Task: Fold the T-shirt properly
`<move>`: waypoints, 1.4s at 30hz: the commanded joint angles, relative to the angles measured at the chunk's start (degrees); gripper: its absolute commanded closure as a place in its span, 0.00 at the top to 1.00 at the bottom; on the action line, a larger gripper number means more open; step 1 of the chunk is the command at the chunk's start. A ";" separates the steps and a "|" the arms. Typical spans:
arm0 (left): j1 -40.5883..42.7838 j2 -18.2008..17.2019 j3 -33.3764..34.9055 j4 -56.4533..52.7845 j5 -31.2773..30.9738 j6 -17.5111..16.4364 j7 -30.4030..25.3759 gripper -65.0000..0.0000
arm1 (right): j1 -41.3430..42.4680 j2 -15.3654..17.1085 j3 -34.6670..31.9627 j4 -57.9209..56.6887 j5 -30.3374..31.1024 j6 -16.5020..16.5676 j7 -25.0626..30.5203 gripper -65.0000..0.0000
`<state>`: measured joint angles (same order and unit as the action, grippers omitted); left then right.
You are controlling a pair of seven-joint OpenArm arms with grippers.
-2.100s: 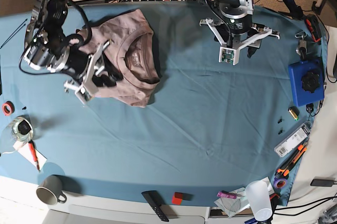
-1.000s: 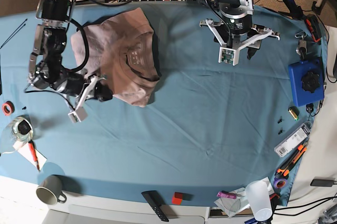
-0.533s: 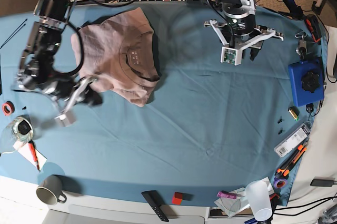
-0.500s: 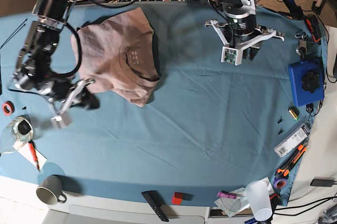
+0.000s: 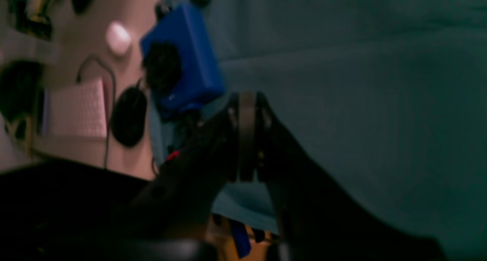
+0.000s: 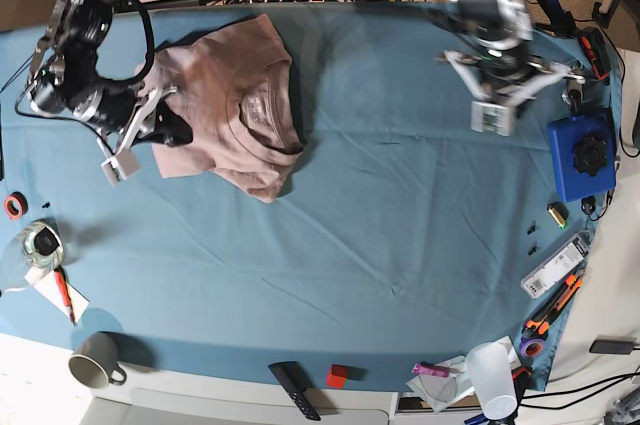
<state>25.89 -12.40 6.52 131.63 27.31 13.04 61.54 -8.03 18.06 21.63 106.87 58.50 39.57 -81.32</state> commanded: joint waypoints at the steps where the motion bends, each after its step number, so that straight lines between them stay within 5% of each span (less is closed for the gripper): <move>1: 0.02 -0.15 -2.49 1.07 -2.67 -1.22 -1.16 0.00 | -1.05 0.83 0.31 3.15 1.49 0.43 1.32 0.00; 13: 5.33 -0.15 -24.24 1.09 -32.85 -13.55 2.49 0.00 | -23.23 0.50 8.09 21.79 -2.93 0.43 1.32 0.00; 18: 9.22 -0.15 -30.67 1.09 -42.38 -14.93 5.55 0.00 | -30.51 0.50 13.03 23.91 -3.52 -1.09 1.32 0.00; 25: 15.96 -0.11 -35.98 1.09 -48.63 -17.44 7.10 0.00 | -38.64 -0.42 14.43 23.91 -7.17 -2.40 1.32 0.00; 30: 20.92 0.07 -35.95 1.09 -48.63 -17.42 7.02 0.00 | -42.14 -5.90 14.43 23.91 -8.04 -2.32 1.32 0.00; 33: 24.70 0.22 -35.95 1.07 -49.16 -17.40 5.11 0.00 | -43.80 -9.20 14.43 23.19 -12.68 0.43 1.32 0.00; 36: 28.92 0.44 -35.95 0.94 -50.71 -17.40 1.97 0.00 | -44.24 -11.30 14.40 18.32 -15.67 0.43 1.32 0.00; 42: 32.37 2.43 -35.91 -2.25 -51.60 -17.73 1.09 0.00 | -44.15 -10.23 14.14 0.33 -15.50 0.43 1.90 0.00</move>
<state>57.41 -9.65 -29.17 128.79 -24.51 -4.67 62.92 -51.29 7.05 35.42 106.21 42.78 39.75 -79.24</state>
